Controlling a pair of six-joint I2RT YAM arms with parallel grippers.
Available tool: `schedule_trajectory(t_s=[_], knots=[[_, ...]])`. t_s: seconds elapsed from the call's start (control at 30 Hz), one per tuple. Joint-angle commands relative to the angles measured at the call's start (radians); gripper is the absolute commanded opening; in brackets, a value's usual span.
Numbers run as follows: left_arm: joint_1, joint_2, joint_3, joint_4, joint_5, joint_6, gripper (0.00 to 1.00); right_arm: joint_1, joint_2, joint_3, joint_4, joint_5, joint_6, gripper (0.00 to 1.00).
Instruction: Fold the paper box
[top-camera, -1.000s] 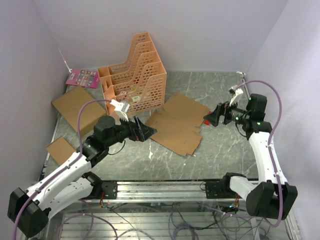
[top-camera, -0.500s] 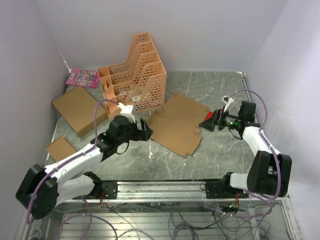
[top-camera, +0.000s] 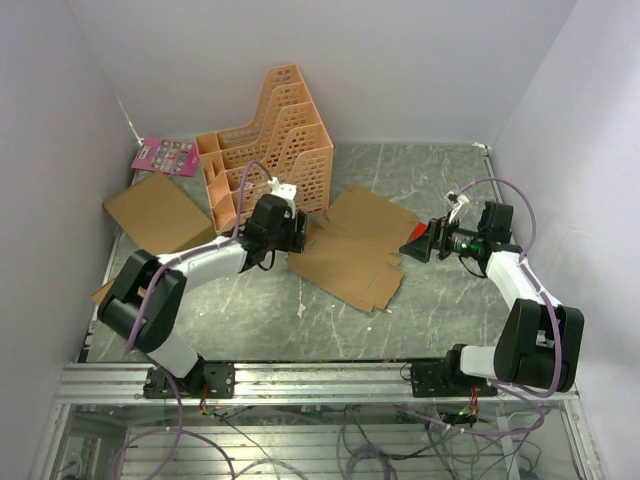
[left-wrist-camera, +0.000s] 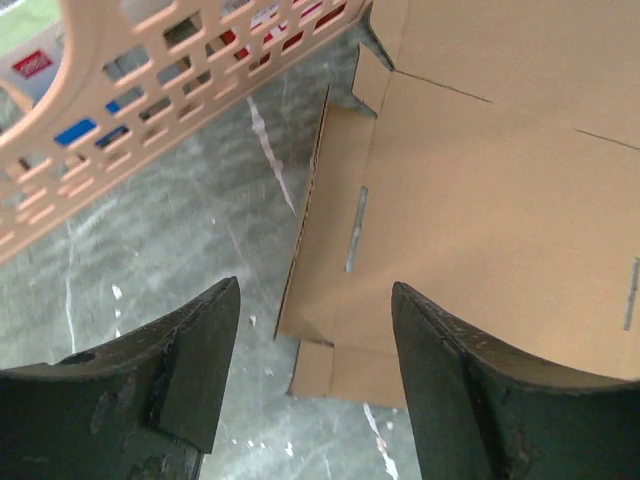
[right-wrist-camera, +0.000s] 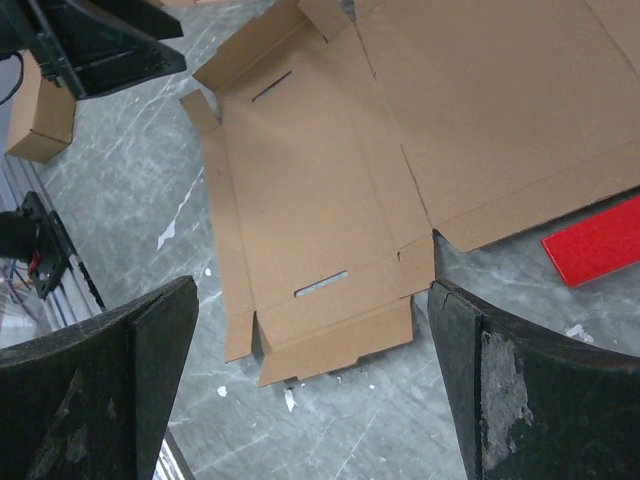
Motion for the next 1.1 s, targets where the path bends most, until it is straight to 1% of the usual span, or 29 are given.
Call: schedule_trajectory(t_s=[0.0, 0.07, 0.27, 0.53, 0.6, 0.63, 0.67, 0.87, 1.07], knots=[[0.003, 0.084, 0.08, 0.017, 0.003, 0.081, 0.69, -0.008, -0.014, 0.023, -0.004, 0.011, -0.017, 0.97], [0.003, 0.12, 0.105, 0.013, -0.002, 0.095, 0.64, -0.008, -0.016, 0.023, -0.005, 0.014, -0.016, 0.97], [0.002, 0.225, 0.193, -0.044, -0.069, 0.124, 0.42, -0.008, -0.017, 0.027, -0.009, 0.014, -0.015, 0.97], [-0.008, 0.33, 0.247, -0.06, -0.091, 0.16, 0.28, -0.008, -0.017, 0.03, -0.012, 0.013, -0.016, 0.97], [-0.014, 0.334, 0.245, -0.048, -0.088, 0.171, 0.2, -0.009, -0.019, 0.032, -0.015, 0.016, -0.018, 0.97], [-0.018, 0.328, 0.24, -0.044, -0.09, 0.178, 0.13, -0.008, -0.019, 0.032, -0.015, 0.019, -0.018, 0.97], [-0.021, 0.32, 0.234, -0.037, -0.094, 0.186, 0.08, -0.008, -0.018, 0.032, -0.015, 0.02, -0.019, 0.97], [-0.059, 0.169, 0.113, 0.046, -0.132, 0.257, 0.07, -0.009, -0.019, 0.034, -0.019, 0.021, -0.019, 0.97], [-0.082, -0.07, -0.043, 0.113, -0.139, 0.28, 0.07, -0.01, -0.029, 0.041, -0.034, 0.019, -0.041, 0.97]])
